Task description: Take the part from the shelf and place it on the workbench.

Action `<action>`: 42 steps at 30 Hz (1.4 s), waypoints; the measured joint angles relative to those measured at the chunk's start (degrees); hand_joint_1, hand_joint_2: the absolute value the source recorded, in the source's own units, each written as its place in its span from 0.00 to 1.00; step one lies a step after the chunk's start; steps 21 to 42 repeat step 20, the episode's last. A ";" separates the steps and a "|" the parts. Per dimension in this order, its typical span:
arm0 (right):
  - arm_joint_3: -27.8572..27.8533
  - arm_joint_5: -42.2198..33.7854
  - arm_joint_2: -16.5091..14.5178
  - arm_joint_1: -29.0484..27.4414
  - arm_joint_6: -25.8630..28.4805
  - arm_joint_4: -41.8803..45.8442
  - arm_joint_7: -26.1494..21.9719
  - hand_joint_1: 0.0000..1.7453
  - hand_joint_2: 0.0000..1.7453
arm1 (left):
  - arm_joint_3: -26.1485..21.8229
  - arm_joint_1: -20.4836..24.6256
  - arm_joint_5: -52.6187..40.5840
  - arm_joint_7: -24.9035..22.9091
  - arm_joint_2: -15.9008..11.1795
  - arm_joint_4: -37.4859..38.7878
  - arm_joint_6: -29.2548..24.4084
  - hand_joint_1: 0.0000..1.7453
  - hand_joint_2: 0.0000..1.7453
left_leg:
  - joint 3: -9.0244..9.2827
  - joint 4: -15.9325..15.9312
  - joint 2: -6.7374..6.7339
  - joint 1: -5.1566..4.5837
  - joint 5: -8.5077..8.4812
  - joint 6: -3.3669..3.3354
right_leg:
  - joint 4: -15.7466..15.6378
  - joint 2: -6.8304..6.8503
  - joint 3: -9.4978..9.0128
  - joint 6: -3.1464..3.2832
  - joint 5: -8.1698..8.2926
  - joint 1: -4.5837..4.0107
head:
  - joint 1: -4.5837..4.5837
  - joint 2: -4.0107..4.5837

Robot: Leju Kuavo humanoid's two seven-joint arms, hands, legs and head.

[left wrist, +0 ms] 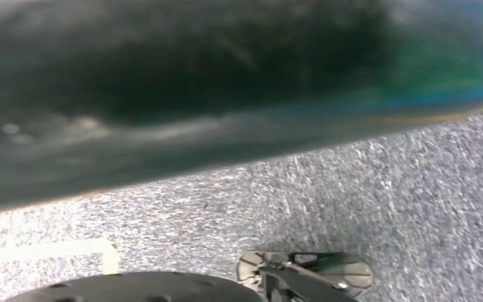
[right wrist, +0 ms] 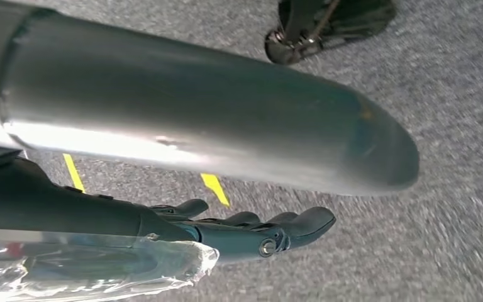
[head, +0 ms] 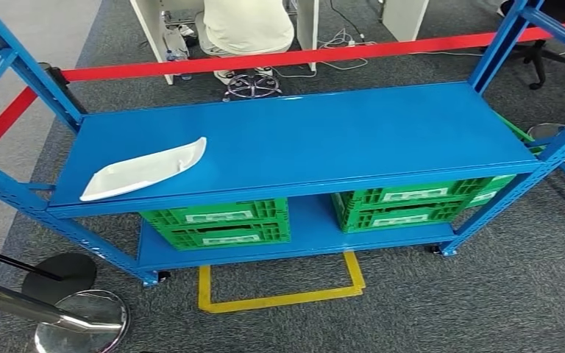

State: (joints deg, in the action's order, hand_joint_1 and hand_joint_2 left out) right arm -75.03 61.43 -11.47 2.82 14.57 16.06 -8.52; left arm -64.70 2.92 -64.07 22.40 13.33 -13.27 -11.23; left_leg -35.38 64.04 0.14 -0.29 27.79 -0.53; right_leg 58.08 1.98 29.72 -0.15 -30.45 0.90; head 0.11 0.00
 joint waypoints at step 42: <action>-0.01 -0.19 -0.09 0.14 0.14 0.00 0.38 0.00 1.00 | -0.13 0.05 -0.04 -0.11 0.40 -0.06 -0.20 0.00 1.00 | 4.02 -7.93 -0.30 -0.83 -1.07 -0.69 | -2.64 0.33 -1.03 -1.00 0.78 0.14 | -0.43 0.00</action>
